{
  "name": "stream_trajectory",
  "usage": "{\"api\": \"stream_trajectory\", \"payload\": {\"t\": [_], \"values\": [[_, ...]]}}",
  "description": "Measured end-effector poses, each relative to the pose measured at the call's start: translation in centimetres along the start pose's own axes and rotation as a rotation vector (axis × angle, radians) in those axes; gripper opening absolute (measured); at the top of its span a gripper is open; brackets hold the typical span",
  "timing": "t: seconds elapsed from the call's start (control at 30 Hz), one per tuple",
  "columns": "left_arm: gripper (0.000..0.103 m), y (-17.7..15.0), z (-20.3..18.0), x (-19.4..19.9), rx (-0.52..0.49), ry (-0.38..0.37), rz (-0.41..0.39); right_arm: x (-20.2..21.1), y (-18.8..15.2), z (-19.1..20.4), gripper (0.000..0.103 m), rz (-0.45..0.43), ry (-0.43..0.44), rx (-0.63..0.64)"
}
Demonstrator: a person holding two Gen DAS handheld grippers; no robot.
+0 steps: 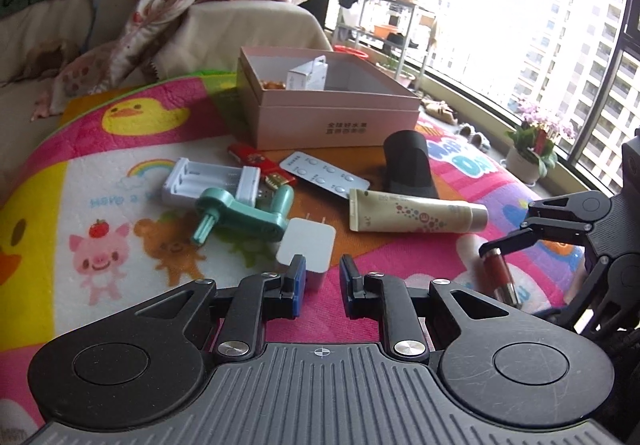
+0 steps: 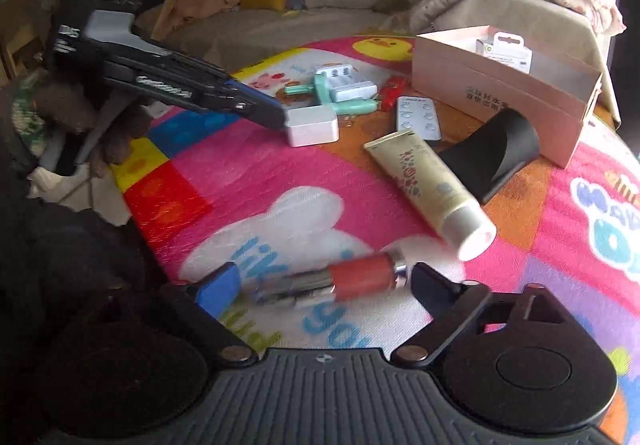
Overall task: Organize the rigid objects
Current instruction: 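Reach to the red lipstick and grasp it with the right gripper, then carry the lipstick into the pink box with the right gripper while the left grasps the white cube charger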
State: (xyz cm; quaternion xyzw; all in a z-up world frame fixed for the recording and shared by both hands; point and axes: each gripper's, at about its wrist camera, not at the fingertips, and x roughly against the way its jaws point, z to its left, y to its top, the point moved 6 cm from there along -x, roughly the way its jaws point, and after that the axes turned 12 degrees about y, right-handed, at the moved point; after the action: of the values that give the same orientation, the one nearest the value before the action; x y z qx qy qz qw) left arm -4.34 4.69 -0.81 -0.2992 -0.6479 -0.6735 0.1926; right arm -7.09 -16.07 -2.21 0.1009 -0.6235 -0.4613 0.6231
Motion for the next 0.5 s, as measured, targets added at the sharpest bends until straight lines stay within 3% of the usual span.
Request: {"api": "stream_trajectory", "payload": {"t": [0.2, 0.3, 0.5], "values": [[0.02, -0.7, -0.3, -0.2, -0.043, -0.004, 0.026, 0.8, -0.3, -1.2, 0.077, -0.012, -0.062, -0.007], [0.02, -1.2, -1.5, -0.2, -0.109, -0.021, 0.045, 0.9, 0.2, -2.7, 0.061, -0.042, -0.105, -0.06], [0.022, -2.2, -4.3, -1.3, -0.235, -0.035, 0.083, 0.5, 0.7, -4.5, 0.062, -0.076, -0.18, -0.094]]}}
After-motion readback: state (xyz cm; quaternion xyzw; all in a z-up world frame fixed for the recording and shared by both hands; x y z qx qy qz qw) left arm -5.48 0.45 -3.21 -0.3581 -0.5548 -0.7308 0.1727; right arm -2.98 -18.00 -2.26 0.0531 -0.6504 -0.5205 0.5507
